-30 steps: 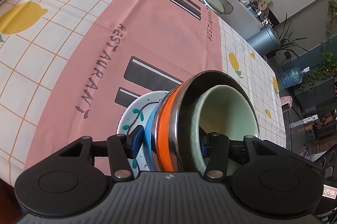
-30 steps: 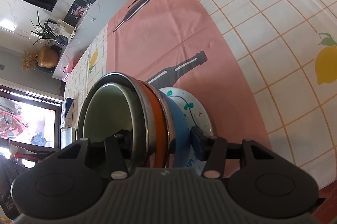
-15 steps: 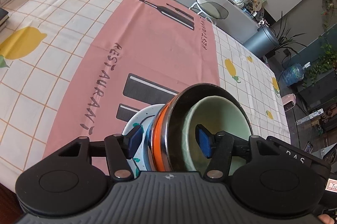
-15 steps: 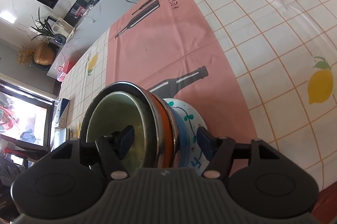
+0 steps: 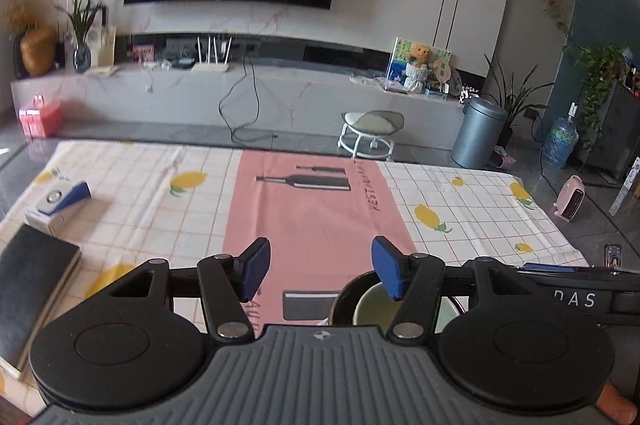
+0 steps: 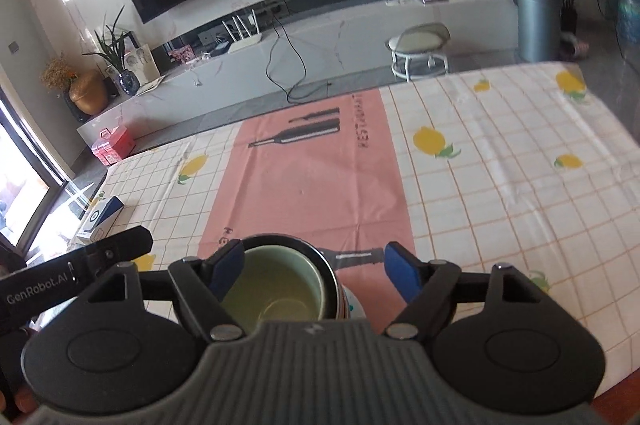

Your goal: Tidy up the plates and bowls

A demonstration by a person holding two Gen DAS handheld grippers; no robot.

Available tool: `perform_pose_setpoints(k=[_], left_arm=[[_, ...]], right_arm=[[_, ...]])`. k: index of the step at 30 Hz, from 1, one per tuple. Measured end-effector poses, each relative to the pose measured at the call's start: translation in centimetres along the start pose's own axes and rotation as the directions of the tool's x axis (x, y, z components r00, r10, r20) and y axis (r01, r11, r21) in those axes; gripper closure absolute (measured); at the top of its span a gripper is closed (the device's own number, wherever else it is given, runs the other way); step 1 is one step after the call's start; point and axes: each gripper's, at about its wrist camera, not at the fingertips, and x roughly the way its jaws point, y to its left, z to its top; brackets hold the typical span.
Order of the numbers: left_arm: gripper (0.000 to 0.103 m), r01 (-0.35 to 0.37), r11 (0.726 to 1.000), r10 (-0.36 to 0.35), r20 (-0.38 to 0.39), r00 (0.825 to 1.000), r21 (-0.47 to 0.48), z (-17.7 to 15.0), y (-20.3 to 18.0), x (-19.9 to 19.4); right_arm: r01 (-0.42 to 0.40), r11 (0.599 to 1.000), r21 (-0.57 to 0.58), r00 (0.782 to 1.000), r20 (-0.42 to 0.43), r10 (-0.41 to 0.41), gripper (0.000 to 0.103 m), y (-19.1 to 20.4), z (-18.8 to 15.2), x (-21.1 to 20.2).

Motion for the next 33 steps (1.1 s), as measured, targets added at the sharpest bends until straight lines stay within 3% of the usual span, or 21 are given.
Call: perform_pose_setpoints(k=[3, 7, 11, 19, 26, 33], left_arm=[[0.033, -0.015, 0.999, 0.012, 0.047, 0.999, 0.052, -0.5, -0.5, -1.8], [0.029, -0.041, 0.995, 0.034, 0.075, 0.997, 0.093, -1.5, -0.7, -3.4], [0.026, -0.032, 0.993, 0.025, 0.057, 0.998, 0.112, -2.4, -0.6, -4.4], [0.026, -0.096, 0.992, 0.096, 0.014, 0.995, 0.084, -4.5, -0.4, -5.4], [0.026, -0.132, 0.989, 0.136, -0.081, 0.987, 0.060, -7.8, 0.2, -4.6], [0.026, -0.116, 0.992, 0.122, -0.185, 0.975, 0.045, -9.5, 0.0, -3.7]], right_arm=[[0.007, 0.998, -0.066, 0.999, 0.049, -0.004, 0.015, 1.2, -0.5, -1.6], [0.023, 0.991, -0.132, 0.995, 0.099, -0.010, 0.013, 2.2, -1.9, -3.5], [0.043, 0.990, -0.134, 0.992, 0.126, -0.026, 0.013, 2.6, -3.8, -4.8], [0.134, 0.982, -0.134, 0.976, 0.192, -0.107, 0.013, 3.3, -7.3, -7.1], [0.200, 0.969, -0.143, 0.971, 0.160, -0.177, 0.013, 3.1, -9.9, -7.5], [0.185, 0.977, -0.106, 0.983, 0.028, -0.183, 0.013, 2.2, -12.2, -6.5]])
